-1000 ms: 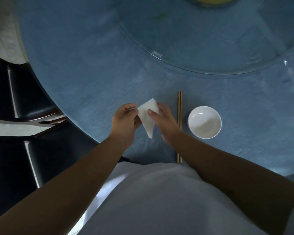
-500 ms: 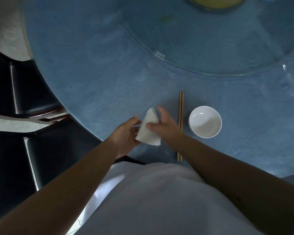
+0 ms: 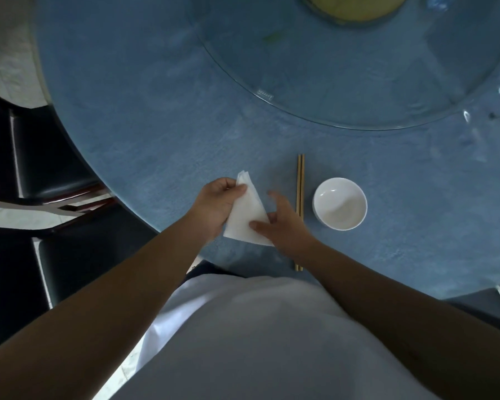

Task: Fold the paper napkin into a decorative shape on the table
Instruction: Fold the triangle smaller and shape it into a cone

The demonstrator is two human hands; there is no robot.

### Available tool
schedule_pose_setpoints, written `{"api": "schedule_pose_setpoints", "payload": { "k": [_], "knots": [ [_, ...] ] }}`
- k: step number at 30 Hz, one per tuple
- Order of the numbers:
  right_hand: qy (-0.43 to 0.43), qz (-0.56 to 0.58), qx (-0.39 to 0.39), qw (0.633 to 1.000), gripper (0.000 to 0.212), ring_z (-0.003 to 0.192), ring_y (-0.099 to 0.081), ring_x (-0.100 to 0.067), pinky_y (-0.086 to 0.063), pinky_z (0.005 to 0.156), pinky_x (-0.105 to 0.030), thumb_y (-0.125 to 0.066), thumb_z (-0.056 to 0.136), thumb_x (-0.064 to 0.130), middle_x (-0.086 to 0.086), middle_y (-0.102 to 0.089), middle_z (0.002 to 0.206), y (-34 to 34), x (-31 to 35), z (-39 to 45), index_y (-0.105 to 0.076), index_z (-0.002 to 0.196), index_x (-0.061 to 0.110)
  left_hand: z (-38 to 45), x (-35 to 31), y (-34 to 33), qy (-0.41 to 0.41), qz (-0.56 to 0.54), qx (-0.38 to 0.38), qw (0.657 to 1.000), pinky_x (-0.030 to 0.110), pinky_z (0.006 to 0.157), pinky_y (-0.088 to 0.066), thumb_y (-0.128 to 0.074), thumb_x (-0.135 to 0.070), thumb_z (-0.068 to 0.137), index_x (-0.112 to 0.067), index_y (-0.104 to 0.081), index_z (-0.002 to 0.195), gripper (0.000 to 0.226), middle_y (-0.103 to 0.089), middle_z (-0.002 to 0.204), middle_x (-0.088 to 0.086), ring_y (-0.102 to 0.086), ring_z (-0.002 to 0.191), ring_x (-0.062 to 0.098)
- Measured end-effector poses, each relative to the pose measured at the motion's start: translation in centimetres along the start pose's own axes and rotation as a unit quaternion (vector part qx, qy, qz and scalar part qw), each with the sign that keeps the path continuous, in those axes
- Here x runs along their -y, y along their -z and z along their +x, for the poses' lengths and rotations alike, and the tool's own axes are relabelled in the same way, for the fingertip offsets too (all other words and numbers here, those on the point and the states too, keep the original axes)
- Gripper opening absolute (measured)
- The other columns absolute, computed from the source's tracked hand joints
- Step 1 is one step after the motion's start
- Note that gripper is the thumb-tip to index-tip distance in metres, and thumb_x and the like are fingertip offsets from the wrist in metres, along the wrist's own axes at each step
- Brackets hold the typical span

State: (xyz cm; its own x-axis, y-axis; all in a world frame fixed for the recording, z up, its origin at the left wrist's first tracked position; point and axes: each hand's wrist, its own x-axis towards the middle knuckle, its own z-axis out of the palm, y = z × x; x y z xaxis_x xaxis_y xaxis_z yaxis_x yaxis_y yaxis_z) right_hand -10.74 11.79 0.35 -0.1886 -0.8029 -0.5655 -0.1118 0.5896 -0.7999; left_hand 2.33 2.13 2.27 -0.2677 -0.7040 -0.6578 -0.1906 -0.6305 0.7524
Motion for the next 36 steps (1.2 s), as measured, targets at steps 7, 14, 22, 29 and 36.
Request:
{"api": "schedule_pose_setpoints", "payload": {
  "k": [7, 14, 22, 29, 36],
  "knots": [
    [-0.002, 0.088, 0.002, 0.996, 0.012, 0.062, -0.069, -0.017, -0.052, 0.060, -0.028, -0.056, 0.092, 0.015, 0.000, -0.071, 0.065, 0.0, -1.5, -2.3, -0.062, 0.081, 0.014, 1.6, -2.3, 0.1, -0.013, 0.051, -0.032, 0.998, 0.037, 0.073, -0.047, -0.064, -0.014, 0.089, -0.015, -0.064, 0.076, 0.013, -0.063, 0.084, 0.012, -0.058, 0.078, 0.024],
    [-0.060, 0.122, -0.036, 0.990, 0.020, 0.060, -0.068, -0.015, -0.050, 0.054, -0.021, -0.055, 0.089, 0.018, -0.001, -0.071, 0.065, -0.4, -2.0, -3.5, -0.061, 0.076, 0.004, 3.9, -2.2, -0.8, -0.002, 0.122, 0.079, 0.989, 0.038, 0.078, -0.048, -0.066, -0.018, 0.088, -0.015, -0.066, 0.085, 0.004, -0.067, 0.087, 0.007, -0.062, 0.081, 0.023],
    [-0.120, 0.213, -0.098, 0.965, 0.028, 0.055, -0.062, -0.011, -0.046, 0.050, -0.018, -0.052, 0.096, 0.019, 0.001, -0.068, 0.061, -0.4, -3.1, -3.8, -0.059, 0.070, 0.012, 7.5, -1.6, -2.7, -0.023, 0.218, 0.108, 0.970, 0.025, 0.062, -0.055, -0.065, -0.022, 0.090, -0.016, -0.064, 0.076, 0.015, -0.063, 0.075, 0.003, -0.061, 0.068, 0.013],
    [-0.165, 0.235, -0.134, 0.949, 0.032, 0.056, -0.060, -0.016, -0.051, 0.056, -0.024, -0.051, 0.096, 0.020, -0.004, -0.066, 0.060, -0.8, -3.8, -3.2, -0.063, 0.067, 0.012, 10.2, -1.7, -4.7, -0.090, 0.347, 0.134, 0.924, 0.045, 0.080, -0.055, -0.064, -0.027, 0.090, -0.017, -0.062, 0.071, 0.021, -0.057, 0.069, 0.006, -0.055, 0.071, 0.021],
    [-0.219, 0.279, -0.148, 0.923, 0.024, 0.050, -0.062, -0.015, -0.046, 0.047, -0.020, -0.049, 0.097, 0.020, -0.006, -0.067, 0.064, -1.3, -3.8, -2.0, -0.062, 0.083, 0.007, 12.0, -2.3, -6.8, -0.219, 0.498, 0.146, 0.826, 0.010, 0.048, -0.033, -0.063, -0.030, 0.089, -0.018, -0.061, 0.071, 0.021, -0.055, 0.060, -0.006, -0.047, 0.055, 0.007]
  ]
}}
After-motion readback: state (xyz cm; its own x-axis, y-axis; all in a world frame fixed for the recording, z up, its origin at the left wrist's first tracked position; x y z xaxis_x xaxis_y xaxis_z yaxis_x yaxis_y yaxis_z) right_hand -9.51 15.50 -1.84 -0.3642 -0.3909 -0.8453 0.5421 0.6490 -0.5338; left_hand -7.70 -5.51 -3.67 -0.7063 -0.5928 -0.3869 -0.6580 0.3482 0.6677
